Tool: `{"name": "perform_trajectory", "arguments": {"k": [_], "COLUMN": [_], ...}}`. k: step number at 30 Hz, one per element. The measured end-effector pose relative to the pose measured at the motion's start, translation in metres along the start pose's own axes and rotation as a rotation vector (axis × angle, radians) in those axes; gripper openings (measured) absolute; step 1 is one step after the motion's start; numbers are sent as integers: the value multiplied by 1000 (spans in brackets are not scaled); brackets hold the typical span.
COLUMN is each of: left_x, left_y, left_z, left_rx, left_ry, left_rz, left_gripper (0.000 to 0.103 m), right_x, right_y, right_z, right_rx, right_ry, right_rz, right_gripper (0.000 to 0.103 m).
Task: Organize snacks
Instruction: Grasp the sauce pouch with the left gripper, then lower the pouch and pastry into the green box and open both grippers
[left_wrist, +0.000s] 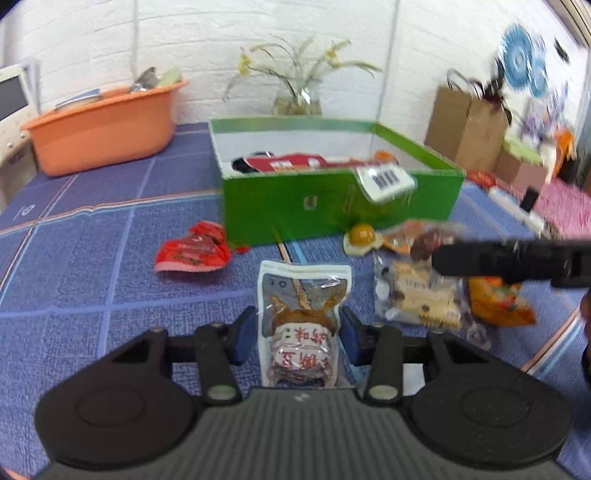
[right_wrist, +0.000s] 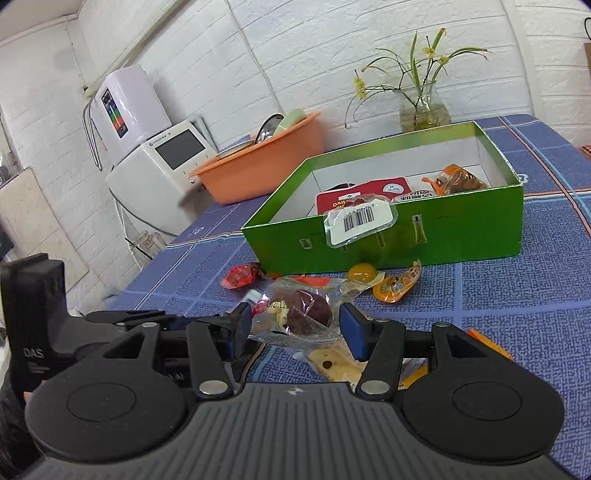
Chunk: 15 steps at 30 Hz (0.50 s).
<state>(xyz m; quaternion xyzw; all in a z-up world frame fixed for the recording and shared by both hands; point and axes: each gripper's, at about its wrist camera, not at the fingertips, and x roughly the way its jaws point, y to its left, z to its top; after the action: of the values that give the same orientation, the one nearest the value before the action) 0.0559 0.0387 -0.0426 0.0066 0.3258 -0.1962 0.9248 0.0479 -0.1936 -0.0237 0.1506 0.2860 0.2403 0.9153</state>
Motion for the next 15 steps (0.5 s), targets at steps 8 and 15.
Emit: {"name": "perform_trajectory", "arguments": {"k": [8,15], "left_x": [-7,6], "left_y": [-1,-19], "left_z": [36,65], "left_rx": [-72,-11], "left_ry": [-104,-171], "left_rz": [-14,45], "left_gripper": [45,45], "right_x": [3,27], "right_y": [5,-11], "right_z": [7,33], "right_rx": [-36,-69], "right_ry": [-21,-29], "right_rz": [-54,-104], "right_gripper": [89,89]}}
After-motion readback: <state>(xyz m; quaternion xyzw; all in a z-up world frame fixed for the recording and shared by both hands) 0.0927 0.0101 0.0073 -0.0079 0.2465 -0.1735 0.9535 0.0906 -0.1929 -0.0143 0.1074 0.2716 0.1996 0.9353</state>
